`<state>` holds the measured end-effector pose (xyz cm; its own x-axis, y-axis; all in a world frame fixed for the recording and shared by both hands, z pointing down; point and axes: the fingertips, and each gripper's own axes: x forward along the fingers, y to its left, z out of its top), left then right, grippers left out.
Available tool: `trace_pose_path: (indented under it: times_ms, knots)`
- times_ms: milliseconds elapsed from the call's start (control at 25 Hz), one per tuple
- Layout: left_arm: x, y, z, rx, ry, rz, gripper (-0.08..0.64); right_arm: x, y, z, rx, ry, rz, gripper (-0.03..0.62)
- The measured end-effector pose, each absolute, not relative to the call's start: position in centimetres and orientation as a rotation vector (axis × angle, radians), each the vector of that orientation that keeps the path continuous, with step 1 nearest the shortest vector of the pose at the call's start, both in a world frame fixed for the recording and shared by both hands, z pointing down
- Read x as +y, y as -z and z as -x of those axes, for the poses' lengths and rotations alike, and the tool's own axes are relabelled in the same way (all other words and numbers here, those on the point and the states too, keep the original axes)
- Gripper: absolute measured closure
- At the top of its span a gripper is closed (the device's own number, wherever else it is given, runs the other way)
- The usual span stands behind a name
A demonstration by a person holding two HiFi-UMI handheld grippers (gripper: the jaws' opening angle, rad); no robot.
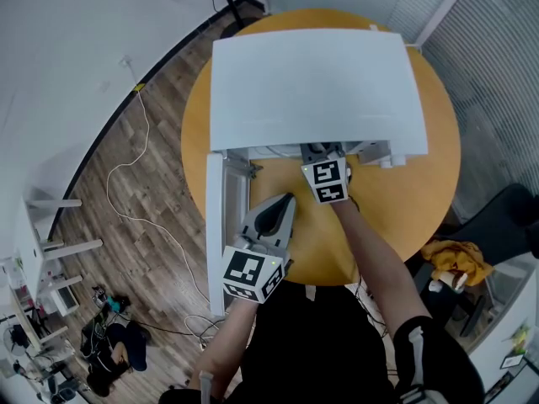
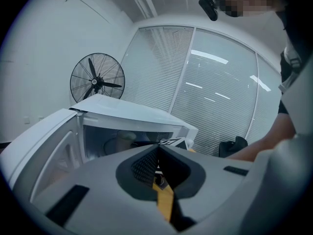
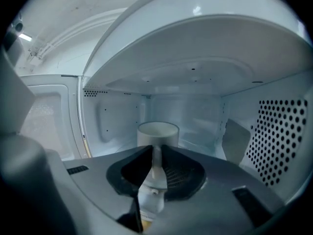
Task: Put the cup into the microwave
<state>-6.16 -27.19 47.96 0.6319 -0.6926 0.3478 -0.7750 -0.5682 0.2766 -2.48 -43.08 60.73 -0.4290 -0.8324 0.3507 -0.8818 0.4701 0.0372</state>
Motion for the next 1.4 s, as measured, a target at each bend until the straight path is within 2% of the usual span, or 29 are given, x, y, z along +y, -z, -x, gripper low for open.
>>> trace_pose_path:
  times_ms: [200, 560, 1280, 1400]
  knots:
    - [-26.9, -47.7, 6.0, -1.176, -0.288, -2.453, 0.569, -42.5, -60.5, 2.4, -2.409, -0.232, -1.432, 0.479]
    - [-25.3, -47.1, 4.7, -1.221, -0.281, -2.455, 0.568, -39.5, -59.8, 0.8, -2.429, -0.254, -1.412, 0.468]
    - [-20.7, -45.8, 0.9, -1.34, -0.257, -2.439, 0.569, -29.7, -54.4, -2.4, -2.595, -0.218, -1.293, 0.512]
    - [-20.3, -45.9, 0.5, -1.344, -0.261, -2.438, 0.569, -28.4, -54.0, -2.9, -2.612, -0.249, -1.286, 0.537]
